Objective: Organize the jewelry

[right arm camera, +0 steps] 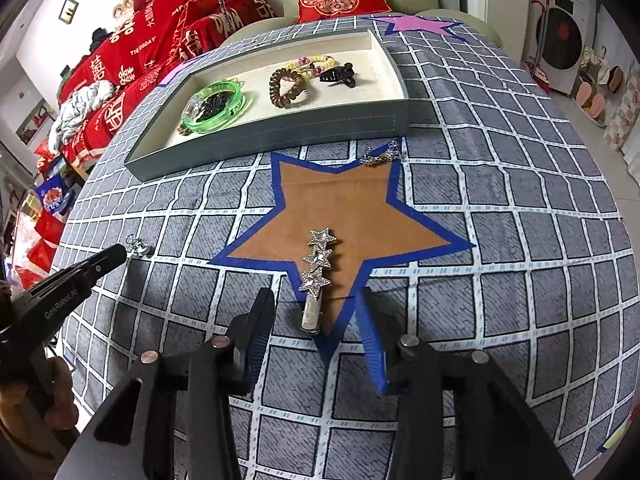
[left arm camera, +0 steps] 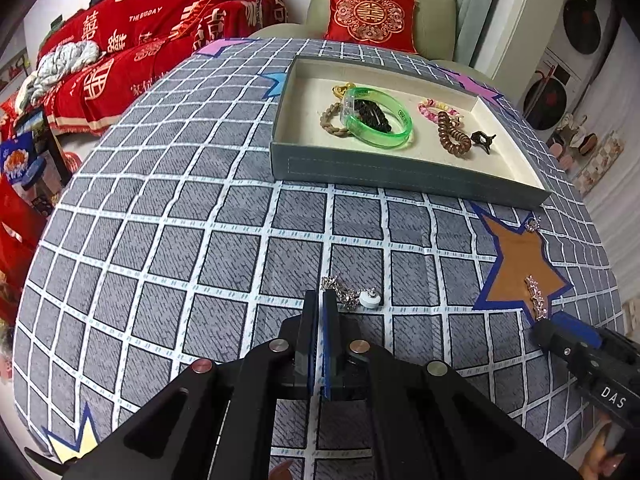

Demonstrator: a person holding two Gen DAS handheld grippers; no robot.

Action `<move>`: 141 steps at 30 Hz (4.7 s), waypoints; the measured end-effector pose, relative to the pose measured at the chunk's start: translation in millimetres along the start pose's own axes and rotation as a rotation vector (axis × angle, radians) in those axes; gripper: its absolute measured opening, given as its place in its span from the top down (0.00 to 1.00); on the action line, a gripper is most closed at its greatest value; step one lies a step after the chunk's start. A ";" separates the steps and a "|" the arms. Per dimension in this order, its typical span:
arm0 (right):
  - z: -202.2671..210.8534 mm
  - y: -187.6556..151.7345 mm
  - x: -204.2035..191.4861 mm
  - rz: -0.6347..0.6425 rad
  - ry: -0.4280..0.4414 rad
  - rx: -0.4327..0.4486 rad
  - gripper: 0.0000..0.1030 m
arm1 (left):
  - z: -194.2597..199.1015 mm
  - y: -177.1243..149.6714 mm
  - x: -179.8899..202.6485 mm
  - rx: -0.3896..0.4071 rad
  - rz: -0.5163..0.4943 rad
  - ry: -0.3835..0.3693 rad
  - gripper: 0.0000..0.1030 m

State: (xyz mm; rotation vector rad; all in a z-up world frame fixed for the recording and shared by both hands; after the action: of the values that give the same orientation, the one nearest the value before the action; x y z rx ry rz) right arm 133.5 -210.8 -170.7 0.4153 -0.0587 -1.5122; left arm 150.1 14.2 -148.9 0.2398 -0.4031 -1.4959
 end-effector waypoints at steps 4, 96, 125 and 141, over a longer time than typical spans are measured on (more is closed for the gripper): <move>0.5 -0.2 0.9 -0.001 0.003 0.001 0.56 | 4.6 3.0 1.4 0.021 -0.002 -0.001 0.91; 29.2 16.9 -12.1 0.059 -0.010 0.077 0.89 | 27.9 27.9 29.4 0.081 -0.098 -0.063 0.80; 37.0 137.5 -13.4 0.053 0.049 0.126 0.89 | 17.3 139.9 34.4 0.133 -0.138 -0.092 0.80; -19.8 173.4 -6.9 0.045 0.043 0.067 0.89 | -42.4 166.2 57.1 0.086 -0.173 -0.095 0.80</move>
State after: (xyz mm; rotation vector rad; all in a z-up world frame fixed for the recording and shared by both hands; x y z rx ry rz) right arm 304.2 -199.1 -135.5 0.4973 -0.0846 -1.4589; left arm 320.7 -34.9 -115.0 0.2780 -0.5350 -1.6658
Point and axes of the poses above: each gripper's, at about its wrist camera, not at the fingertips, and z roughly against the way its jaws point, x to its right, y to its top, the point moved 8 cm from there along -z, roughly the way its jaws point, and after that the axes turned 8 degrees about -x, right-handed, at the moved point
